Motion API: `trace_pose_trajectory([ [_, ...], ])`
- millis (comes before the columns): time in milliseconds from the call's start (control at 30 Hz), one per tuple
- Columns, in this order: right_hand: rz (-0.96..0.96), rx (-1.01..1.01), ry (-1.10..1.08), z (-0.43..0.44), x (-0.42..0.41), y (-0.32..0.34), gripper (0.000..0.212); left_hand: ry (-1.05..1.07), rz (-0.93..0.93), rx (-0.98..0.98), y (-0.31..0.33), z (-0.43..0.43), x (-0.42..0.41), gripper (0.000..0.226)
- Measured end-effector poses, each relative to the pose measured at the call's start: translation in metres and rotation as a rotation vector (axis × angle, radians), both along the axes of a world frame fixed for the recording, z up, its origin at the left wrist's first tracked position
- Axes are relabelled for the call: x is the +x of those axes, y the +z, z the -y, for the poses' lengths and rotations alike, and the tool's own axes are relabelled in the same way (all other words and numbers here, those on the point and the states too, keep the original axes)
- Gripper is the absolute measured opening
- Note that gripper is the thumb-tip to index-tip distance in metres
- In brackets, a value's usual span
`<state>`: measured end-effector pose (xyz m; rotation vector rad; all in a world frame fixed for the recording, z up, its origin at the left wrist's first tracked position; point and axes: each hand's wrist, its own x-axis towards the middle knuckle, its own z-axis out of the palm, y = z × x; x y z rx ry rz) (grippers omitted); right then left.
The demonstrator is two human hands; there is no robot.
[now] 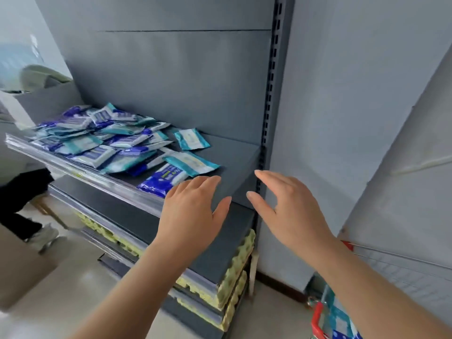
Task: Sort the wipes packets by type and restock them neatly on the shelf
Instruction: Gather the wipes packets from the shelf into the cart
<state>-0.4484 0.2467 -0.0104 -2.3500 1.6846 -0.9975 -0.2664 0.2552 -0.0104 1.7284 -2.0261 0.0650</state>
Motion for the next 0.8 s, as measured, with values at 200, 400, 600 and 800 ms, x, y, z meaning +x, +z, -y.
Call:
trace_pose_trajectory([
  [200,0.024,0.036,0.006,0.027,0.099,0.015,0.047,0.072,0.033,0.045,0.014,0.027,0.11,0.05],
  [400,-0.135,0.215,-0.008,0.081,0.158,0.009,0.07,0.145,0.062,0.164,0.01,0.086,0.181,0.055],
  [600,-0.265,0.462,0.039,0.125,0.184,-0.008,0.104,0.098,0.039,0.287,-0.007,0.144,0.217,0.076],
  [800,-0.201,0.551,0.022,0.15,0.189,-0.014,0.103,0.039,0.096,0.22,-0.018,0.177,0.234,0.063],
])
